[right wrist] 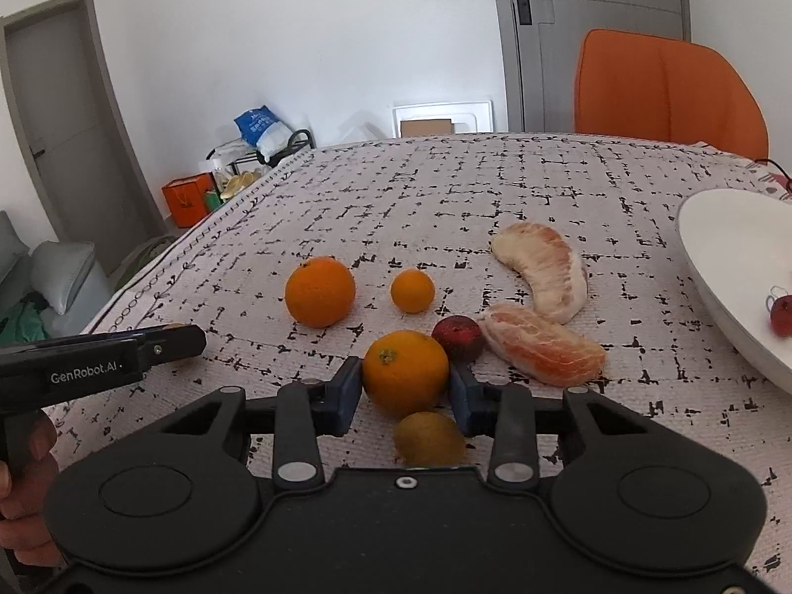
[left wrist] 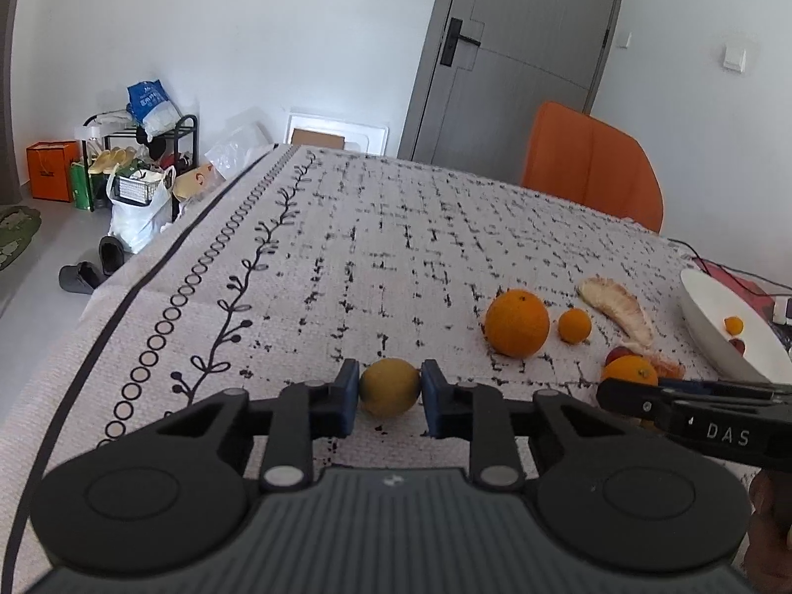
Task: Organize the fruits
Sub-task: 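Grasp the large orange with the right tool while the left tool grasps the yellow fruit, then carry the large orange and yellow fruit into the white bowl and open both tools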
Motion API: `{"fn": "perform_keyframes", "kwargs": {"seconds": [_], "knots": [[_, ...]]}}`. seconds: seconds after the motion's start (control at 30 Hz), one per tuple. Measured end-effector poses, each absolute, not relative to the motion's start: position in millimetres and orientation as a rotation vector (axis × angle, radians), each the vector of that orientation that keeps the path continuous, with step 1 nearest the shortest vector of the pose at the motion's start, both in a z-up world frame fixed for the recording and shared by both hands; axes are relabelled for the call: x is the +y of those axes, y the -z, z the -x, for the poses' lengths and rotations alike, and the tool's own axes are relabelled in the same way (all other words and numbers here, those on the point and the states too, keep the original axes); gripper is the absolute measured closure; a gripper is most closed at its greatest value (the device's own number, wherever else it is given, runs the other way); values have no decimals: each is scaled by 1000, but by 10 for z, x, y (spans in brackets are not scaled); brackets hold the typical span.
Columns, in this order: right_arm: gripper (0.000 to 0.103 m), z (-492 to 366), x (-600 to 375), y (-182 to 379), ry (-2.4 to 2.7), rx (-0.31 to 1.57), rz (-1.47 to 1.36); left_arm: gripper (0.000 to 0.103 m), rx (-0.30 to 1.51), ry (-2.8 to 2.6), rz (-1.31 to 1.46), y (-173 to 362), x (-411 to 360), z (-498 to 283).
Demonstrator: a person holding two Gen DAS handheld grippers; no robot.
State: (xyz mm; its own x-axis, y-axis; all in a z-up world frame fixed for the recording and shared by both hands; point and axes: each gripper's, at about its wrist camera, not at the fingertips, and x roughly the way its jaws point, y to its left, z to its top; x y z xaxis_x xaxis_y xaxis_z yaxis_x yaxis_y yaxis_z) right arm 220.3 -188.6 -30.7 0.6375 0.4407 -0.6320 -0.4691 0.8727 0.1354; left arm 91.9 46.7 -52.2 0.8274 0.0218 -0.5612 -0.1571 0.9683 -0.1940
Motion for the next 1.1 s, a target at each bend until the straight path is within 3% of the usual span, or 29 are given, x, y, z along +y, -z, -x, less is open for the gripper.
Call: {"fn": "perform_keyframes", "kwargs": {"seconds": [1.1], "knots": [[68, -1861, -2856, -289, -393, 507, -89, 78, 452, 35, 160, -79, -321, -804]]}}
